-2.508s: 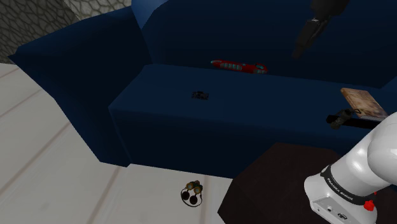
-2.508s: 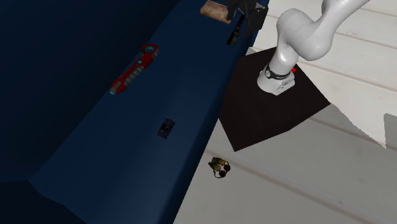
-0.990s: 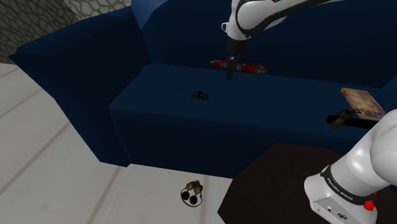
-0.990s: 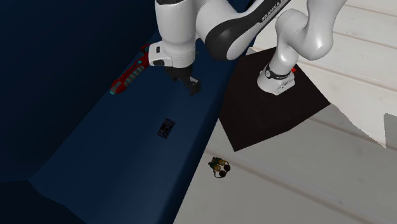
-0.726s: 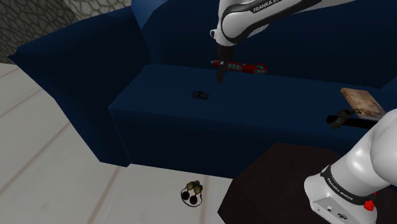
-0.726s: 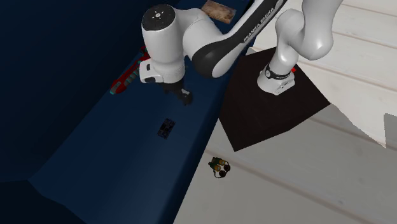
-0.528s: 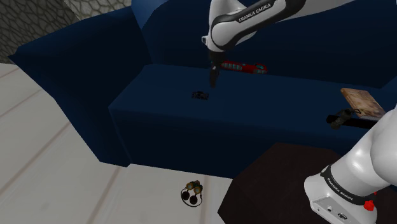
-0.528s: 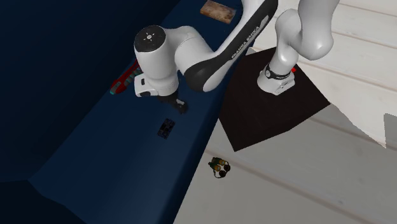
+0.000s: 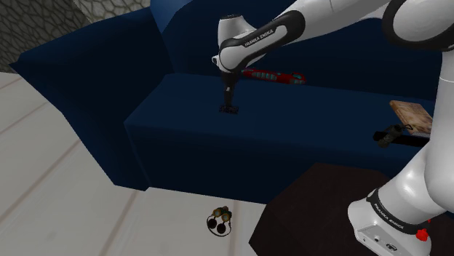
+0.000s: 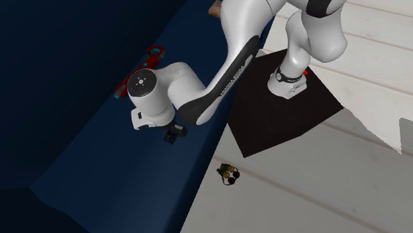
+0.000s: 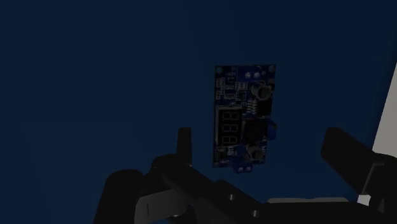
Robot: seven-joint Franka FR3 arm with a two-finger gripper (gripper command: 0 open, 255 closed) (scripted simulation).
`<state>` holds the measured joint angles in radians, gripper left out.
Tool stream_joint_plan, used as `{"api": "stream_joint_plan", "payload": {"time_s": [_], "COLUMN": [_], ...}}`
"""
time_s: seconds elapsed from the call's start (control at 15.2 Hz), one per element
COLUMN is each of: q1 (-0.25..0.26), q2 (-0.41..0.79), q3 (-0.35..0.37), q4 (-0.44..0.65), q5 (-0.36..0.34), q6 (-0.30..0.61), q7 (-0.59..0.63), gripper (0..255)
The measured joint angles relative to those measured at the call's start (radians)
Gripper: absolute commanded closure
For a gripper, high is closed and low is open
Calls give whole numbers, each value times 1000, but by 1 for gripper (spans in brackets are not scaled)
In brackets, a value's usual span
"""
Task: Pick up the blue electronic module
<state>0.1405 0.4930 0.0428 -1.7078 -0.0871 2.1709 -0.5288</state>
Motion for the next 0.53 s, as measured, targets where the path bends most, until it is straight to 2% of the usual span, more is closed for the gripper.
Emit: {"api": "stream_joint_plan", "payload": {"time_s": [0.46,0.53], "q1": [3,3], "q2": [54,56], "q3": [-1,-1], "q4": [-2,-2], "q5": [-5,-6], "q6": [55,58], "q7": [4,4], "gripper": [0,255]}}
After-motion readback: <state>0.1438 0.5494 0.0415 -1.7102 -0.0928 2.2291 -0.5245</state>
